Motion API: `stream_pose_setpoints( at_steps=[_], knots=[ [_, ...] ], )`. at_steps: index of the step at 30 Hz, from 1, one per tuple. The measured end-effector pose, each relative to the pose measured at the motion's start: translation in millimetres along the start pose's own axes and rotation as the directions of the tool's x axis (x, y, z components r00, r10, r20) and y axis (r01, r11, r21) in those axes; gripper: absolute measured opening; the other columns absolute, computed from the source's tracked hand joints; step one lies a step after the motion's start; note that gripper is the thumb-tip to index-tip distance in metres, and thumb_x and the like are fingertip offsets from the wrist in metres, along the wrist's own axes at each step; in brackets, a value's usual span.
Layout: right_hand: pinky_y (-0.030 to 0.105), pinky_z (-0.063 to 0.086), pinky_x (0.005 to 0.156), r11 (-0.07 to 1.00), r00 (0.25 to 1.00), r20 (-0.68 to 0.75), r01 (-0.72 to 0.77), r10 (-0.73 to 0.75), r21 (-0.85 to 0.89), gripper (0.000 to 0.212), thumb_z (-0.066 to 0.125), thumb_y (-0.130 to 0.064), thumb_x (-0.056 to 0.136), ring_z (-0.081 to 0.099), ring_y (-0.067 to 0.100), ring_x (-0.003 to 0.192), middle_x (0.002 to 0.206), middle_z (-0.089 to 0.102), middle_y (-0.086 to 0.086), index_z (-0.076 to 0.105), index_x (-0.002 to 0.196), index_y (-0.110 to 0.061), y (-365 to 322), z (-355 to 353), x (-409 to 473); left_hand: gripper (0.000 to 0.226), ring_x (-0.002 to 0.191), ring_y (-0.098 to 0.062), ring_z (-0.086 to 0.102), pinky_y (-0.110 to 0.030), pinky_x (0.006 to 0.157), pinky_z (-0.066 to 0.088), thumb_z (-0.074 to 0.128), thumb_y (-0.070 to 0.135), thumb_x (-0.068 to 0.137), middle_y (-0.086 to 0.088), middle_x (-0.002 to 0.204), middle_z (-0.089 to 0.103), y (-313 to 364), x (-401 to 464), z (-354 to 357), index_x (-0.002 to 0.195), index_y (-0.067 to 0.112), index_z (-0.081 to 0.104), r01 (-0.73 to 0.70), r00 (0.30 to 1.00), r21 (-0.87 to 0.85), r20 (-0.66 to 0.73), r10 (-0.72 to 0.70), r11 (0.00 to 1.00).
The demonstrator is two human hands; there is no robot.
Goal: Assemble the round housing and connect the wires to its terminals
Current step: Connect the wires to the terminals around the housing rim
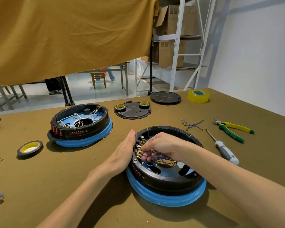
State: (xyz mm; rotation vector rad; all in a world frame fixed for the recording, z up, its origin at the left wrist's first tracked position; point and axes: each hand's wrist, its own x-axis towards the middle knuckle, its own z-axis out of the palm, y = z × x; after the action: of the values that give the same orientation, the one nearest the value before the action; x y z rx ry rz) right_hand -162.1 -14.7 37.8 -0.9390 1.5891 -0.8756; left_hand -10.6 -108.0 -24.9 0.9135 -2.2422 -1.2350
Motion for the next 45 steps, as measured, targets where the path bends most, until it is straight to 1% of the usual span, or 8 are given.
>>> stream_pose_setpoints(
  at_steps=[4,8,15,23,28,34,39,45],
  knots=[
    [0.018,0.055,0.056,0.997,0.998,0.012,0.056,-0.055,-0.054,0.018,0.059,-0.006,0.102,0.067,0.013,0.058,0.077,0.074,0.015,0.069,0.103,0.009,6,-4,-5,0.061,0.142,0.007,0.016,-0.021,0.117,0.009,0.011,0.054,0.108,0.01,0.169,0.021,1,-2,5,0.163,0.03,0.02,0.01,1.0,-0.019,-0.027,-0.01,1.0],
    [0.017,0.054,0.06,0.984,0.992,0.003,0.129,-0.129,-0.121,0.022,0.058,-0.01,0.103,0.066,0.009,0.06,0.074,0.074,0.009,0.072,0.1,0.007,14,-8,-6,0.059,0.15,-0.009,0.031,-0.042,0.128,0.02,0.014,0.052,0.11,0.003,0.164,0.037,1,2,5,0.161,0.026,0.03,-0.009,1.0,-0.017,0.018,0.009,1.0],
    [0.018,0.054,0.058,0.988,0.994,0.004,0.113,-0.113,-0.11,0.022,0.059,-0.009,0.102,0.064,0.012,0.059,0.076,0.074,0.012,0.073,0.101,0.008,14,-9,-6,0.054,0.139,-0.003,0.044,-0.032,0.121,0.03,0.016,0.048,0.111,0.008,0.149,0.053,5,-2,5,0.155,0.028,0.041,-0.045,0.999,-0.025,-0.011,0.045,0.999],
    [0.021,0.055,0.063,0.981,0.993,0.023,0.118,-0.116,-0.152,0.019,0.059,-0.01,0.102,0.065,0.012,0.06,0.077,0.073,0.012,0.072,0.098,0.003,13,-8,-6,0.053,0.144,-0.008,0.04,-0.044,0.124,0.027,0.019,0.048,0.111,0.006,0.154,0.048,1,-3,11,0.157,0.028,0.037,-0.036,0.999,-0.08,-0.037,0.033,0.996],
    [0.029,0.061,0.076,0.912,0.956,-0.01,0.275,-0.292,-0.303,0.021,0.062,-0.017,0.102,0.075,0.017,0.07,0.08,0.078,0.008,0.073,0.1,0.0,13,-13,-16,0.045,0.131,-0.008,0.055,-0.045,0.117,0.038,0.022,0.041,0.113,0.007,0.135,0.064,6,-5,9,0.144,0.03,0.053,-0.069,0.998,-0.11,-0.012,0.068,0.992],
    [0.024,0.054,0.051,0.821,0.848,-0.135,0.437,-0.512,-0.368,0.015,0.063,-0.018,0.102,0.069,0.015,0.06,0.073,0.077,0.005,0.069,0.094,-0.008,0,-26,-23,0.055,0.128,-0.014,0.058,-0.048,0.114,0.041,0.023,0.054,0.104,0.004,0.133,0.066,8,-3,10,0.141,0.031,0.057,-0.083,0.996,-0.129,-0.024,0.081,0.988],
    [0.022,0.042,0.049,0.873,0.924,-0.168,0.247,-0.343,-0.421,0.016,0.068,-0.022,0.098,0.046,0.008,0.047,0.056,0.061,-0.006,0.076,0.092,-0.01,-1,-28,-14,0.056,0.131,-0.012,0.056,-0.047,0.115,0.04,0.023,0.054,0.105,0.004,0.136,0.064,8,-4,11,0.143,0.028,0.056,-0.076,0.997,-0.127,-0.028,0.073,0.989],
    [0.017,0.047,0.046,0.954,0.978,-0.164,0.077,-0.129,-0.291,0.01,0.072,-0.008,0.093,0.06,0.008,0.046,0.064,0.068,0.009,0.077,0.094,0.001,-5,-25,-3,0.052,0.133,-0.01,0.053,-0.046,0.117,0.038,0.022,0.047,0.11,0.005,0.138,0.062,6,-3,10,0.146,0.027,0.053,-0.08,0.997,-0.087,-0.031,0.077,0.993]
  ],
)
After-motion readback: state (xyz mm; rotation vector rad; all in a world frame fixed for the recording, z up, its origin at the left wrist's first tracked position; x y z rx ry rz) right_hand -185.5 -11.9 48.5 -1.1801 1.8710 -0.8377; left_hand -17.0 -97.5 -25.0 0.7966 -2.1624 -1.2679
